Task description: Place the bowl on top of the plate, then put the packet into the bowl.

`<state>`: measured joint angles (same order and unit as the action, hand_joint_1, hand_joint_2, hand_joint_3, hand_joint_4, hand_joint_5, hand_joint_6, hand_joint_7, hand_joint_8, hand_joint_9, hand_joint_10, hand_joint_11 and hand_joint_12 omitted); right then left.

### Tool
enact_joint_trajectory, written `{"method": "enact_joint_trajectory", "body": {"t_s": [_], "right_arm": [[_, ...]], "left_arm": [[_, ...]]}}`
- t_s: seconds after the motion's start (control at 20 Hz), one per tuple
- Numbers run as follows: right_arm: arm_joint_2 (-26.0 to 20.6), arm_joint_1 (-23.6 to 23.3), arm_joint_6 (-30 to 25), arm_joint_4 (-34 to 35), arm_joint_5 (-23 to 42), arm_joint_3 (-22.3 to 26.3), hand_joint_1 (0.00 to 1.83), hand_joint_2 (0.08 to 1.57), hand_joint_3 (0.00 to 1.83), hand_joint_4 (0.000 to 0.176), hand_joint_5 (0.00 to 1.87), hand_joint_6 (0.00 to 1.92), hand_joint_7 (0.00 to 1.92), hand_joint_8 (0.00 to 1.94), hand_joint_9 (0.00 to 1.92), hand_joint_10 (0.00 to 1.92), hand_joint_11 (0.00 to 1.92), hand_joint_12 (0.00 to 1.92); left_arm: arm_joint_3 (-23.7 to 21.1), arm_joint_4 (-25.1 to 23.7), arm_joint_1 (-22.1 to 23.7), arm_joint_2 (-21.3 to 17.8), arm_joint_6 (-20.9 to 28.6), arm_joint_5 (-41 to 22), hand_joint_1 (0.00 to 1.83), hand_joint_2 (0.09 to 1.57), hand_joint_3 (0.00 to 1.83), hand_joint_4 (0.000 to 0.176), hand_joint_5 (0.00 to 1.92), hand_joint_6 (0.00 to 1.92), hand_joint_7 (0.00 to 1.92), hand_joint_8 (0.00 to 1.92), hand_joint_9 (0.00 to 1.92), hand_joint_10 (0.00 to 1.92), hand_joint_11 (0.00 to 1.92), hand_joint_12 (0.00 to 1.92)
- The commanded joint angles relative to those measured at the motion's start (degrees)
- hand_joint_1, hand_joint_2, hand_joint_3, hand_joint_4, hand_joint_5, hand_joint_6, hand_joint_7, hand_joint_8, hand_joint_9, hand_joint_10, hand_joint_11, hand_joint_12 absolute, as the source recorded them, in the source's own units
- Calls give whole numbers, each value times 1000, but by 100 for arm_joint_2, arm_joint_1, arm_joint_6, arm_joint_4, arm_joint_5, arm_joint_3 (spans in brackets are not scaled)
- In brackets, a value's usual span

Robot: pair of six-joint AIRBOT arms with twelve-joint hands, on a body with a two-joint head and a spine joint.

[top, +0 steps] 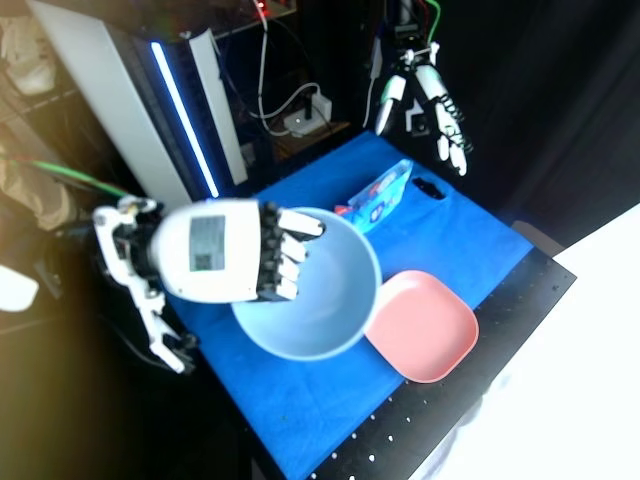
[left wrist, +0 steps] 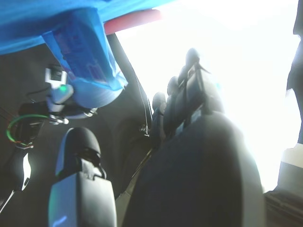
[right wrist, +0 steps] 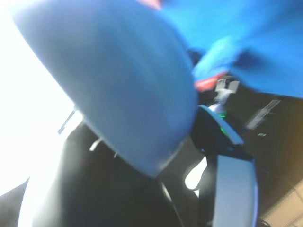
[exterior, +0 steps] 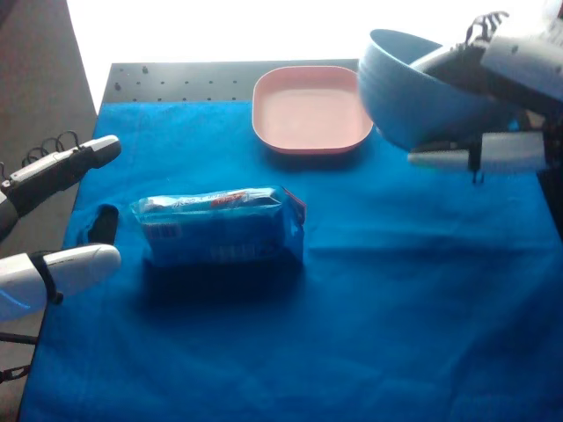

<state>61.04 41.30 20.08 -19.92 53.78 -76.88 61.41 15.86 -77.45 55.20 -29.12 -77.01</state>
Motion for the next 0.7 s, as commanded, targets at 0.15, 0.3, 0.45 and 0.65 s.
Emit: {"method": "enact_joint_trajectory", "body": {"t_s": [0.15,0.3,0.45,0.65], "right_arm": [[492,-438,20,334,466,-415,1386,575,1582,0,1152,1921,1072,1941,1587,1921,1625,1921],[857,-712,114,329,70,-712,1299,954,965,0,1090,1921,1205,1941,1491,1921,1523,1921],[1198,-917,115,231,-261,-984,1294,800,1246,0,1114,1856,956,1941,1357,1921,1409,1921],[1612,-1104,116,95,-621,-1293,1362,626,1511,0,1121,1802,992,1941,1390,1921,1460,1921]], "left_arm": [[26,9,51,24,51,-717,554,1115,1,67,185,5,135,3,102,6,109,77],[60,-35,111,31,57,-701,551,1118,2,66,185,3,134,2,99,2,110,78],[86,-72,177,36,56,-639,548,1113,0,64,190,4,138,3,104,4,109,78],[104,-102,215,46,56,-611,550,1113,0,66,179,0,133,0,106,4,110,79]]}}
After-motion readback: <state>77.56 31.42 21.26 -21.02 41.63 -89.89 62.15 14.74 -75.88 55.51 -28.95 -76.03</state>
